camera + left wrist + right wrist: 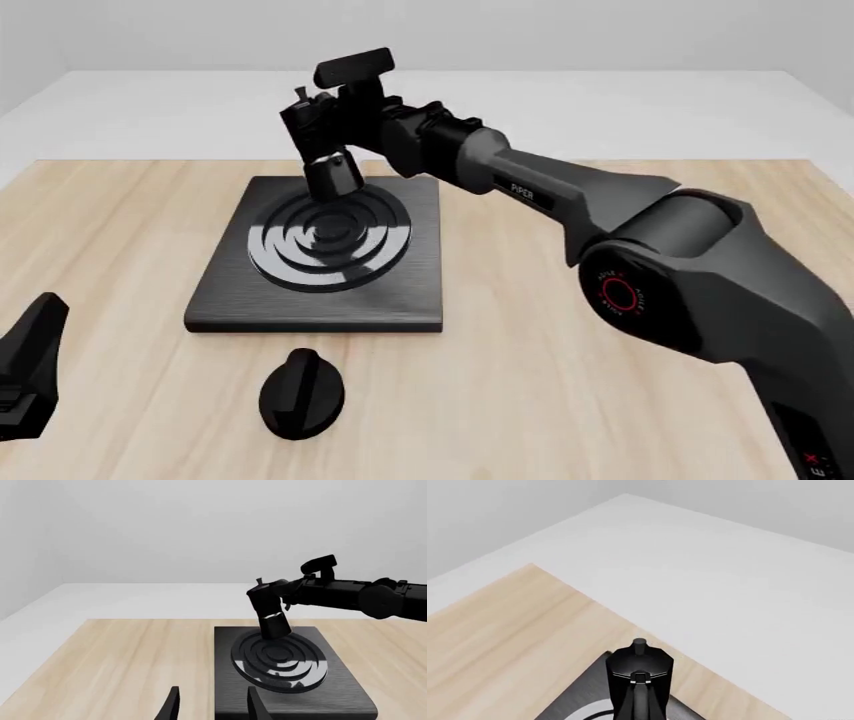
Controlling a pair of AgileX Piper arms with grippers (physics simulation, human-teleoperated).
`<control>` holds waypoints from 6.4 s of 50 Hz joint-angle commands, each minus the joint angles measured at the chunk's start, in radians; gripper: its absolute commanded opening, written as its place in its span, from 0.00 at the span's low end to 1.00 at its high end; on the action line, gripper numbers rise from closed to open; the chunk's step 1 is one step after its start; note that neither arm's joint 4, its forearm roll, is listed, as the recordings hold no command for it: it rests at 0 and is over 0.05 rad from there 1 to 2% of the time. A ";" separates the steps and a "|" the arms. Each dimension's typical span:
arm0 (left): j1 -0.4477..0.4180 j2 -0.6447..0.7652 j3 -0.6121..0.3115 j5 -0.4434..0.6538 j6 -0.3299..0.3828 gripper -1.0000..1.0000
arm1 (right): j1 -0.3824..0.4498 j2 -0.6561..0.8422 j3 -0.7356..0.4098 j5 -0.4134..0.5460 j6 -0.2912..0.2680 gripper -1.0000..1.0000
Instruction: Put both moka pots on the stove.
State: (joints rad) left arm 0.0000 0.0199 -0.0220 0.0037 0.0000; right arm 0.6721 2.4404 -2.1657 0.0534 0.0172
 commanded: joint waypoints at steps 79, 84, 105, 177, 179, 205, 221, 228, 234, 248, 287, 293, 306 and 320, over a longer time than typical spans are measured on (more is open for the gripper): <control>0.000 0.000 0.000 0.000 0.000 1.00 | 0.002 -0.206 0.526 -0.203 0.030 0.00; 0.000 0.000 0.000 0.000 0.000 1.00 | 0.004 -0.200 0.526 -0.199 0.037 0.00; 0.000 0.000 0.000 0.000 0.000 1.00 | 0.012 -0.195 0.548 -0.218 0.036 0.00; 0.000 0.000 0.000 0.000 0.000 1.00 | 0.033 -0.636 1.243 -0.483 0.160 1.00; 0.000 0.000 0.000 0.000 0.000 1.00 | 0.028 -0.684 1.296 -0.497 0.154 1.00; 0.000 0.000 0.000 0.000 0.000 1.00 | -0.396 -1.754 1.700 -0.042 -0.027 1.00; 0.000 0.000 0.000 0.000 0.000 1.00 | -0.684 -2.059 1.682 0.217 -0.042 1.00; 0.000 0.000 0.000 0.000 0.000 1.00 | -0.711 -2.034 1.711 0.195 -0.062 1.00; 0.000 0.000 0.000 0.000 0.000 1.00 | -0.748 -2.029 1.732 0.185 -0.102 1.00; 0.000 0.000 0.000 0.000 0.000 1.00 | -0.761 -1.908 1.777 0.060 -0.096 1.00; 0.000 0.000 0.000 0.000 0.000 1.00 | -0.720 -1.426 1.855 -0.372 -0.070 1.00; 0.000 0.000 0.000 0.000 0.000 1.00 | -0.722 -1.407 1.851 -0.380 -0.071 1.00; 0.000 0.000 0.000 0.000 0.000 1.00 | -0.718 -1.298 1.863 -0.469 -0.065 1.00; 0.000 0.000 0.000 0.000 0.000 1.00 | -0.710 -1.199 1.875 -0.537 -0.040 1.00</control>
State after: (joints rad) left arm 0.0001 0.0199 -0.0220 0.0037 0.0000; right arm -0.0441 1.1787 -0.2966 -0.4415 -0.0381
